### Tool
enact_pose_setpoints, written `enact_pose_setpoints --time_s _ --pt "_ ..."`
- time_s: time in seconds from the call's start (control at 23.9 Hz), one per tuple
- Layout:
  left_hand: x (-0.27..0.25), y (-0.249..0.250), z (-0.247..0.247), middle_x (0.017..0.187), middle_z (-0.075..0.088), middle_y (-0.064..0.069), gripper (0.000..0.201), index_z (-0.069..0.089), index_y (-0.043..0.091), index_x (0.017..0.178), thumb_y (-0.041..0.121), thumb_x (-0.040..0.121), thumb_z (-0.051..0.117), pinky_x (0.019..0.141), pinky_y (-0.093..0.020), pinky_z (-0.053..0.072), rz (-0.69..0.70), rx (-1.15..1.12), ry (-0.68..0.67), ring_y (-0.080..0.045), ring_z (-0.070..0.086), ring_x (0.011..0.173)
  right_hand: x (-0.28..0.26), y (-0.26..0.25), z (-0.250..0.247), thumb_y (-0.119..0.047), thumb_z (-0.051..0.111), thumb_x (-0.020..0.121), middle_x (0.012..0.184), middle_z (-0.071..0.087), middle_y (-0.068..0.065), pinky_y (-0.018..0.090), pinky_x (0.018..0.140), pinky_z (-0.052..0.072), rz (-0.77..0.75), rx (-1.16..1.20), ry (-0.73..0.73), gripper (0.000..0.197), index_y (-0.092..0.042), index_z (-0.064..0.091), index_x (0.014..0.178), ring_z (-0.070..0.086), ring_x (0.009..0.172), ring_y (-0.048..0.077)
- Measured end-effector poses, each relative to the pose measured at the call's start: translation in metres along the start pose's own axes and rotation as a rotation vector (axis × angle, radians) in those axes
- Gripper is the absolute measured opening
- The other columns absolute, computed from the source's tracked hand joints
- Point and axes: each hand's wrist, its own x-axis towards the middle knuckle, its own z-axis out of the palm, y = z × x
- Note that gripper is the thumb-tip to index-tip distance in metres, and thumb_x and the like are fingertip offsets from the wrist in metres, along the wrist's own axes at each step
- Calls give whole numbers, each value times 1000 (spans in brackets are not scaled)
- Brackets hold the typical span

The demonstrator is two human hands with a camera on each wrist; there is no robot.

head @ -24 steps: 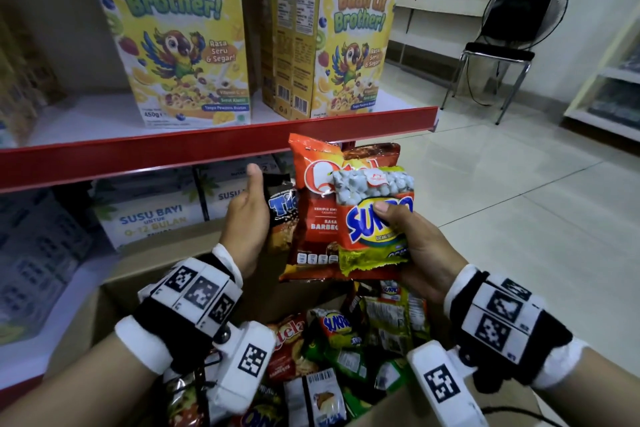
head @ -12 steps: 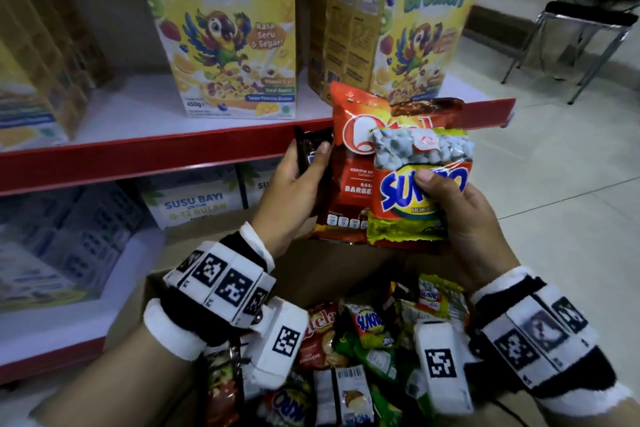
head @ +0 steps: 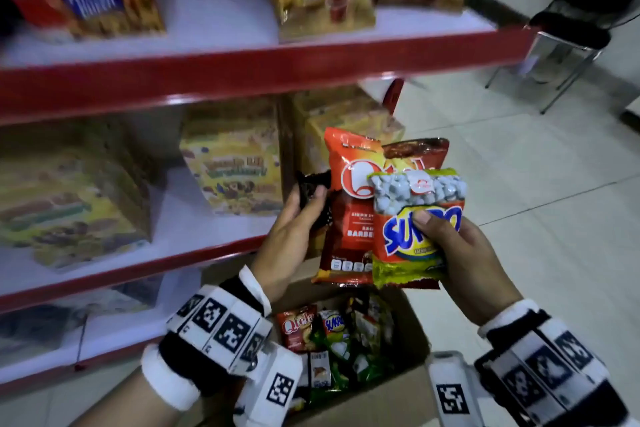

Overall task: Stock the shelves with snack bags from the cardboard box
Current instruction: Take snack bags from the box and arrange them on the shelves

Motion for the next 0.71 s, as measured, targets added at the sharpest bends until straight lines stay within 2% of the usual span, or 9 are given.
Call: enact_pose_setpoints --time_s 0.08,0.17,0.33,0.46,0.63,0.71 --pt "-27 51 32 139 53 4 75 49 38 133 62 66 70 109 -52 34 -77 -58 -9 -24 50 129 -25 -64 2 -53 85 43 87 75 12 30 61 56 -1 -35 -1 68 -14 68 96 73 76 25" --pt "-44 100 60 143 49 1 82 42 34 139 65 68 68 109 -54 33 -106 -59 -83 -27 46 132 -45 -124 5 -57 86 40 90 74 13 30 61 56 -10 -63 -6 79 -13 66 102 72 78 27" --pt "-68 205 103 136 56 4 63 44 38 136 56 79 62 101 -49 45 -29 -33 -196 -22 56 123 -69 -232 17 -45 85 51 93 74 14 30 61 57 -60 -54 -30 65 -13 66 104 72 80 29" --pt "-84 304 130 132 60 5 62 42 38 137 52 79 60 95 -43 51 49 17 -237 -20 59 119 -84 -327 45 -43 78 59 98 74 12 31 63 57 -124 -38 -71 58 -16 64 109 72 85 30" --pt "-101 397 138 125 65 3 51 53 36 127 46 78 65 83 -33 56 194 62 -266 -20 63 114 -92 -405 91 -48 84 52 98 74 12 31 65 57 -251 -65 -110 63 -19 67 104 72 86 30" --pt "-111 426 134 120 68 5 50 57 40 119 48 72 70 84 -36 55 251 103 -272 -19 65 110 -97 -424 113 -42 81 60 98 74 13 30 65 57 -297 -66 -124 55 -16 66 106 72 86 29"
